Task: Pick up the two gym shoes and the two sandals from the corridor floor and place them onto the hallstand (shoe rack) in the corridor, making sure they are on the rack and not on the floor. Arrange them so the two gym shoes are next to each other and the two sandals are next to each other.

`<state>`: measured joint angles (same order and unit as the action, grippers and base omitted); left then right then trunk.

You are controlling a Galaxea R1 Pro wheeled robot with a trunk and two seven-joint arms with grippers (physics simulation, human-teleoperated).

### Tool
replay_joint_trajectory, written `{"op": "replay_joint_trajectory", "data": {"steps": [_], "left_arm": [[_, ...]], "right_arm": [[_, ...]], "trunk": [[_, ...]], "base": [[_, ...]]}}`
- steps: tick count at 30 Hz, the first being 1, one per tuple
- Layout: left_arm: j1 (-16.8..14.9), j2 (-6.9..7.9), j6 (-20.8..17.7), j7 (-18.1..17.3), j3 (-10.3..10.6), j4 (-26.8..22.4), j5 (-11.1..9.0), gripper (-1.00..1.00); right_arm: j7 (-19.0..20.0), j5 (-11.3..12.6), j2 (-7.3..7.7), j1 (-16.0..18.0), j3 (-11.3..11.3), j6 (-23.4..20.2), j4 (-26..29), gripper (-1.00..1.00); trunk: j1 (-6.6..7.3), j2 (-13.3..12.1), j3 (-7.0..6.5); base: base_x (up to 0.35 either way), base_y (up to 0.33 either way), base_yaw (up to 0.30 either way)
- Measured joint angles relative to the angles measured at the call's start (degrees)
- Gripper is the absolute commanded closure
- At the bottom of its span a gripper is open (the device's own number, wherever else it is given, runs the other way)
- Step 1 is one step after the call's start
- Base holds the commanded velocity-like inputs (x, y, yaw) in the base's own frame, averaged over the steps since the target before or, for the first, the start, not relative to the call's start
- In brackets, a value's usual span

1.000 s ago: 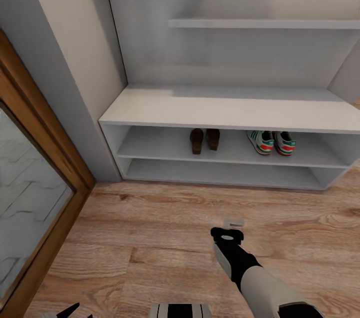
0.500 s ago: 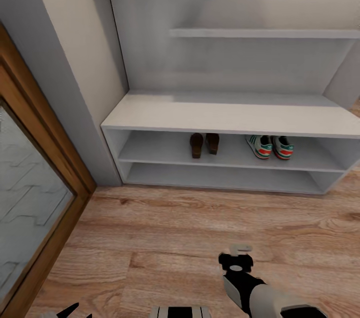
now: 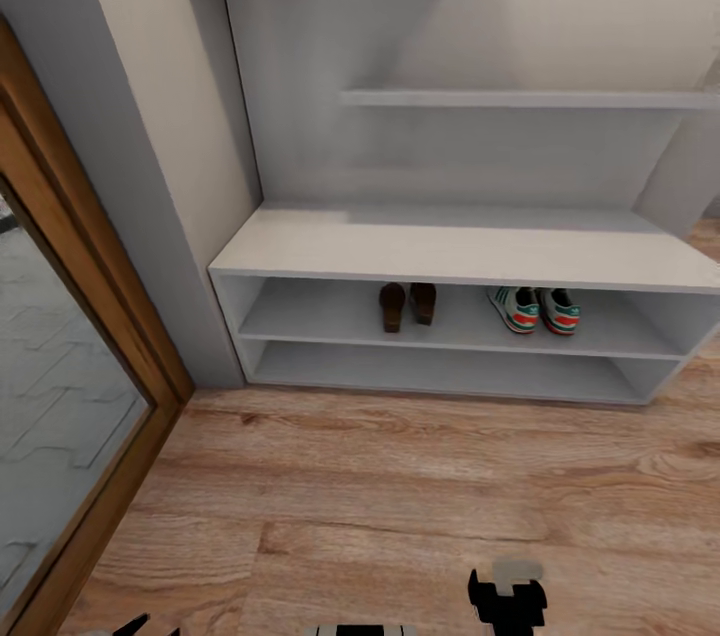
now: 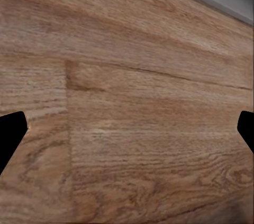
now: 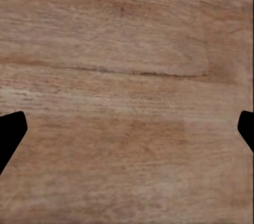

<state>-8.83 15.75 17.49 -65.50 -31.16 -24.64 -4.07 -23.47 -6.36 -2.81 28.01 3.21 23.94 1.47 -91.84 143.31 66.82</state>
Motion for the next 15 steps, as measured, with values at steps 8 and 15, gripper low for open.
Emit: {"op": "replay_joint_trajectory", "data": {"steps": [8,15], "left_arm": [[0.0,0.06,2.5,4.5,0.0,0.9,0.0,-1.00],[0.1,-0.03,4.5,12.0,0.0,2.3,-0.2,-1.00]], "right_arm": [[6.3,-0.3,1.94,-3.4,0.1,5.6,0.0,-1.00],[18.0,0.3,7.14,-4.8,-0.2,10.0,0.1,-1.00]], "trunk": [[0.58,-0.9,-1.69],[2.12,-3.7,-2.95]], "base": [[0.000,0.000,0.000],[0.000,0.000,0.000]]}}
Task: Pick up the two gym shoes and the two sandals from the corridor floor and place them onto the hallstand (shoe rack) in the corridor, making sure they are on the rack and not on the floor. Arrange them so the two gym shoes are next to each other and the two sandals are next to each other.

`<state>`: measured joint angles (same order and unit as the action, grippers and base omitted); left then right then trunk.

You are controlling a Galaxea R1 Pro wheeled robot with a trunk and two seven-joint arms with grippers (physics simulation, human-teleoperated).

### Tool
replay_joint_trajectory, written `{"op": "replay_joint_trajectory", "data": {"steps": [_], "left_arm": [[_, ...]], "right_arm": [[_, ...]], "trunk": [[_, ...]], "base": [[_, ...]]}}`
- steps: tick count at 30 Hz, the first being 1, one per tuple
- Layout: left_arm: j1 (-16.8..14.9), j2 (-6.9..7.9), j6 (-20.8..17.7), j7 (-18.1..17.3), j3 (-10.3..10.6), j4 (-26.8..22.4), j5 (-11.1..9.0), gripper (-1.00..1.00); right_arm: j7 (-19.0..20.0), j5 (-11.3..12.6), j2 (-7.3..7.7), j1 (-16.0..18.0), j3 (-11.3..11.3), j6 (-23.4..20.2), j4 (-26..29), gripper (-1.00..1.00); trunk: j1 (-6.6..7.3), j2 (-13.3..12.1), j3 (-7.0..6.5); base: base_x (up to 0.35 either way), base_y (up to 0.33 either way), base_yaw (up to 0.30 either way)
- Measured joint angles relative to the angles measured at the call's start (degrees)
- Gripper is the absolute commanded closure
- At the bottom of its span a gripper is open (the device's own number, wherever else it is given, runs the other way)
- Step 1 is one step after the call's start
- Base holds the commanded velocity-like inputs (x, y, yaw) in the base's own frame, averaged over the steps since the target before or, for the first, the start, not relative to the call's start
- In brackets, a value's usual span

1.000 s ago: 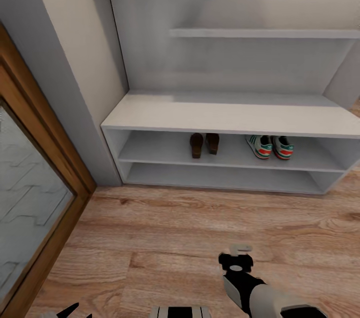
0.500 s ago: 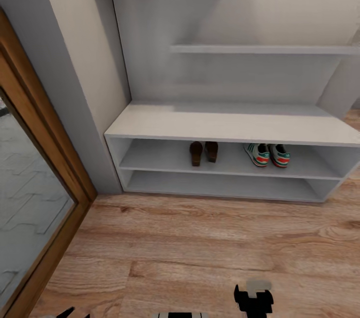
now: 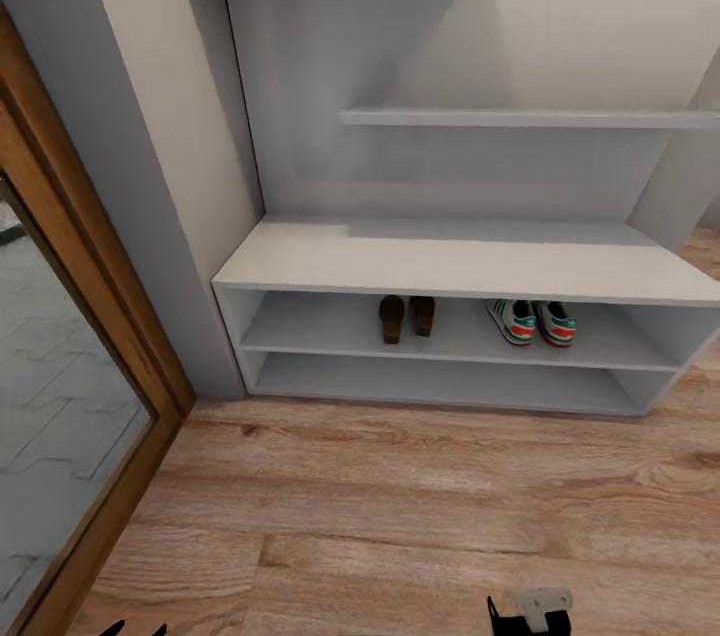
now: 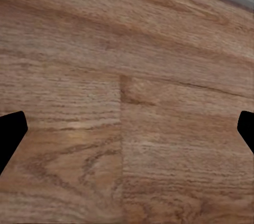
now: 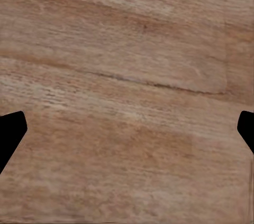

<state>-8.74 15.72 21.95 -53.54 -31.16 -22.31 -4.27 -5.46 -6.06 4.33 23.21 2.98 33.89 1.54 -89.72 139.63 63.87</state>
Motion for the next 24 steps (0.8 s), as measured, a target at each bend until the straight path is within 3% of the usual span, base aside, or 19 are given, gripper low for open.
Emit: {"op": "replay_joint_trajectory", "data": {"steps": [7,8,24], "left_arm": [[0.0,-0.12,0.3,5.0,0.0,0.2,-0.1,-1.00],[0.0,-0.21,0.4,7.9,-0.1,0.4,-0.2,-1.00],[0.0,-1.19,0.5,14.8,-0.1,1.6,-0.1,-1.00]], "right_arm": [[2.1,0.0,2.08,-0.1,-0.1,0.2,0.0,-1.00],[2.4,0.0,2.57,-0.1,-0.2,0.3,0.0,-1.00],[2.3,0.0,2.12,-0.1,-0.1,0.3,0.1,-1.00]], "trunk": [[1.54,-2.8,-1.26],[1.76,-3.2,-1.44],[5.27,-9.6,-4.31]], "base": [[0.000,0.000,0.000],[0.000,0.000,0.000],[0.000,0.000,0.000]]}}
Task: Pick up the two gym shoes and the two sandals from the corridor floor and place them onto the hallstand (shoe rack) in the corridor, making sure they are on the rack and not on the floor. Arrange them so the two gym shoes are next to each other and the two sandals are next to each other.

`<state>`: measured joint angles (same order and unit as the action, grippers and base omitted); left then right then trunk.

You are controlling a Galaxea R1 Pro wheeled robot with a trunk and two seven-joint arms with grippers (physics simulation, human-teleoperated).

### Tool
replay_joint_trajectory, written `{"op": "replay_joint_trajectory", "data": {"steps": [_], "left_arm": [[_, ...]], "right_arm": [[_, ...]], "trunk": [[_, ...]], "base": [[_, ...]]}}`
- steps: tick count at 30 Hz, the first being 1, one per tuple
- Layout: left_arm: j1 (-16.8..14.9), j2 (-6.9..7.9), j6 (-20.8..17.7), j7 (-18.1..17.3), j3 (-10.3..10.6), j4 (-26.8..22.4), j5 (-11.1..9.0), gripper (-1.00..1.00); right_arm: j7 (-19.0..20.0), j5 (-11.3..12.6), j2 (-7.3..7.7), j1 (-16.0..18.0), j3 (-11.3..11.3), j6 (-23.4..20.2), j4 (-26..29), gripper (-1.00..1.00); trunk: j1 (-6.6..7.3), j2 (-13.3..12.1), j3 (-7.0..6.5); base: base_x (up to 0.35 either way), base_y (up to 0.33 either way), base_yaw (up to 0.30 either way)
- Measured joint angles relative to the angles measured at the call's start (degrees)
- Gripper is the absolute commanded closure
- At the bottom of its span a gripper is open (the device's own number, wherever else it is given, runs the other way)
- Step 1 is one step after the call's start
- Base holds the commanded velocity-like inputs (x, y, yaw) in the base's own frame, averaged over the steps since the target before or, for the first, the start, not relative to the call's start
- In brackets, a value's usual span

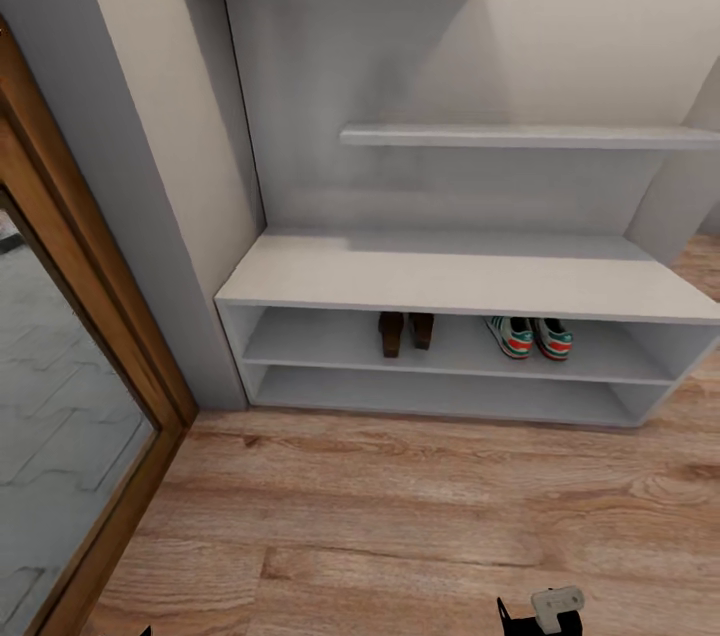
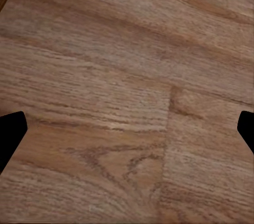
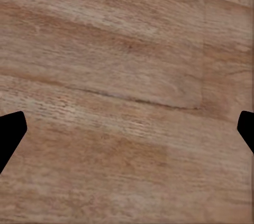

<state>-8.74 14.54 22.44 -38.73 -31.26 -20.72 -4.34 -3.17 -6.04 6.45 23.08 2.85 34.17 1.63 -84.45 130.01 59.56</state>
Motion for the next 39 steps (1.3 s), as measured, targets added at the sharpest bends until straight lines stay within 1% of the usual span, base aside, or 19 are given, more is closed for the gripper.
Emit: {"op": "replay_joint_trajectory", "data": {"steps": [7,11,12,13,16,17,21,25,26,36,38,39], "left_arm": [[0.0,-0.11,0.0,0.4,0.0,0.1,0.1,-1.00],[0.0,-0.13,0.0,1.2,0.0,0.1,0.1,-1.00],[0.0,-0.16,0.0,3.9,0.0,0.1,0.1,-1.00],[0.0,-0.19,0.0,5.0,0.0,0.1,0.1,-1.00],[0.0,-0.20,0.0,5.5,0.0,0.1,0.1,-1.00],[0.0,-0.20,0.0,5.7,0.0,0.1,0.1,-1.00],[0.0,-0.34,0.0,5.9,0.0,0.1,0.1,-1.00],[0.0,-0.62,0.0,5.9,0.0,0.1,0.3,-1.00],[0.0,-1.17,0.0,6.0,0.1,0.1,0.4,-1.00],[0.0,-1.69,0.0,7.4,0.1,0.1,0.5,-1.00],[0.0,-1.73,0.0,7.6,0.1,0.1,0.5,-1.00],[0.0,-1.84,0.0,7.8,0.1,0.1,0.5,-1.00]], "right_arm": [[0.0,0.0,-0.04,0.0,0.0,0.0,0.0,-1.00],[0.0,0.0,-0.01,0.0,0.0,0.0,-0.1,-1.00],[-0.1,0.0,0.03,0.0,-0.1,0.0,0.0,-1.00],[-0.1,0.4,0.04,0.0,-0.1,0.0,0.0,-1.00],[-0.1,1.7,0.04,0.0,-0.2,0.0,0.0,-1.00],[-0.1,3.2,0.08,0.0,-0.5,0.0,0.0,-1.00],[-0.2,6.6,0.12,0.0,-1.0,0.0,-0.1,-1.00],[-0.3,8.7,0.13,0.0,-1.1,-0.1,-0.1,-1.00],[-0.3,9.5,0.12,0.0,-1.1,-0.1,-0.1,-1.00],[-0.2,10.0,0.17,-0.1,-1.1,-0.3,-0.2,-1.00],[-0.2,10.0,0.19,-0.5,-1.1,-0.4,-0.2,-1.00],[-0.2,10.1,0.18,-1.8,-1.2,-0.5,-0.2,-1.00]], "trunk": [[1.54,-2.8,-1.26],[2.42,-4.4,-1.97],[2.64,-4.8,-2.15],[2.86,-5.2,-2.33],[3.51,-6.4,-2.87],[3.73,-6.8,-3.05],[4.61,-8.4,-3.77],[5.49,-10.0,-4.49],[5.71,-10.4,-4.67],[7.91,-14.4,-6.46],[8.35,-15.2,-6.82],[8.57,-15.6,-6.99]], "base": [[0.000,0.000,0.000],[0.000,0.000,0.000],[0.000,0.000,0.000],[0.000,0.000,0.000],[0.000,0.000,0.000],[0.000,0.000,0.000],[0.000,0.000,0.000],[0.000,0.000,0.000],[0.000,0.000,0.000],[0.000,0.000,0.000],[0.000,0.000,0.000],[0.000,0.000,0.000]]}}
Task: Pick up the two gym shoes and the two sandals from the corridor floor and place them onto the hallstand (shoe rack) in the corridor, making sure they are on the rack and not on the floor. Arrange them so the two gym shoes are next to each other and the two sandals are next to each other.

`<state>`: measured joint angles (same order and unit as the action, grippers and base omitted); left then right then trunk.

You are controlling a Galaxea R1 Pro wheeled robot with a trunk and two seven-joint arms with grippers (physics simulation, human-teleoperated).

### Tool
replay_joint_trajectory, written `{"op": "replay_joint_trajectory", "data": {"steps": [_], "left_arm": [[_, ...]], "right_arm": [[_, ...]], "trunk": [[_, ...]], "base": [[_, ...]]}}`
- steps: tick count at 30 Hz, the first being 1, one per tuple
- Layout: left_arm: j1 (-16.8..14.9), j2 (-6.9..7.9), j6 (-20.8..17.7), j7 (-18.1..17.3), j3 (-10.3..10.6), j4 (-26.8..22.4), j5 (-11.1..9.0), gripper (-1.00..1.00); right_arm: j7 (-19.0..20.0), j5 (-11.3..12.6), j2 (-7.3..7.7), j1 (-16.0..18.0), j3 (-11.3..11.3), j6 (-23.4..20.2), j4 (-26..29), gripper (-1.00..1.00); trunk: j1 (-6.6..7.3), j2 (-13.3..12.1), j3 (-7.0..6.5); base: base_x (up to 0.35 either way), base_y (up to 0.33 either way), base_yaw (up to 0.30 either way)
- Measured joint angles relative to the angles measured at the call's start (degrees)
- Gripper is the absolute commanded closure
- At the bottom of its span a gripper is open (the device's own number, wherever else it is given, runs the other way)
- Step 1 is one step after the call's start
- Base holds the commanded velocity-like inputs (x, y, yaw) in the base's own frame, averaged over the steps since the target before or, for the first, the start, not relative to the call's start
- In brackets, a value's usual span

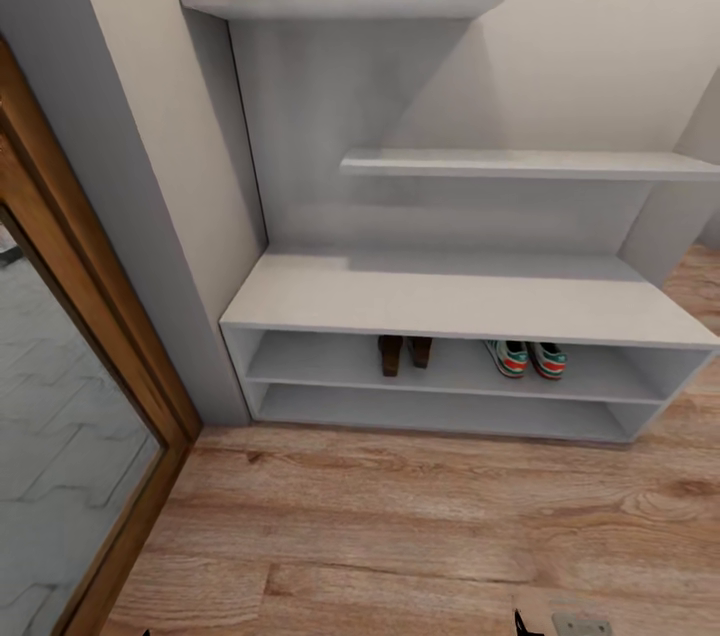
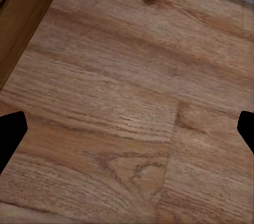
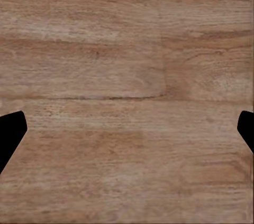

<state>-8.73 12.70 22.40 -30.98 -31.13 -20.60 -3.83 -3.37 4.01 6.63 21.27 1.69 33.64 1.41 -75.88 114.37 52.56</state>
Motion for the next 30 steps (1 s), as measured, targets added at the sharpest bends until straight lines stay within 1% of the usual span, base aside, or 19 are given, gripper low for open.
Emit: {"op": "replay_joint_trajectory", "data": {"steps": [9,12,19,30], "left_arm": [[0.0,-0.22,0.0,0.3,0.1,1.4,0.1,-1.00],[0.0,-0.22,0.0,0.3,0.1,1.7,0.1,-1.00],[0.0,-0.22,0.0,0.3,0.1,2.0,0.1,-1.00],[0.0,-0.21,0.0,0.9,0.0,2.0,0.1,-1.00]], "right_arm": [[0.0,0.0,0.03,-5.7,0.1,-0.3,0.0,-1.00],[0.0,0.0,-0.03,-6.7,0.1,-0.3,0.0,-1.00],[-0.2,0.0,-0.10,-7.8,0.1,-0.3,0.0,-1.00],[-0.1,0.1,-0.21,-8.1,0.1,-0.3,0.0,-1.00]], "trunk": [[1.98,-3.6,-1.62],[2.64,-4.8,-2.16],[4.17,-7.6,-3.42],[6.59,-12.0,-5.39]], "base": [[0.000,0.000,0.000],[0.000,0.000,0.000],[0.000,0.000,0.000],[0.000,0.000,0.000]]}}
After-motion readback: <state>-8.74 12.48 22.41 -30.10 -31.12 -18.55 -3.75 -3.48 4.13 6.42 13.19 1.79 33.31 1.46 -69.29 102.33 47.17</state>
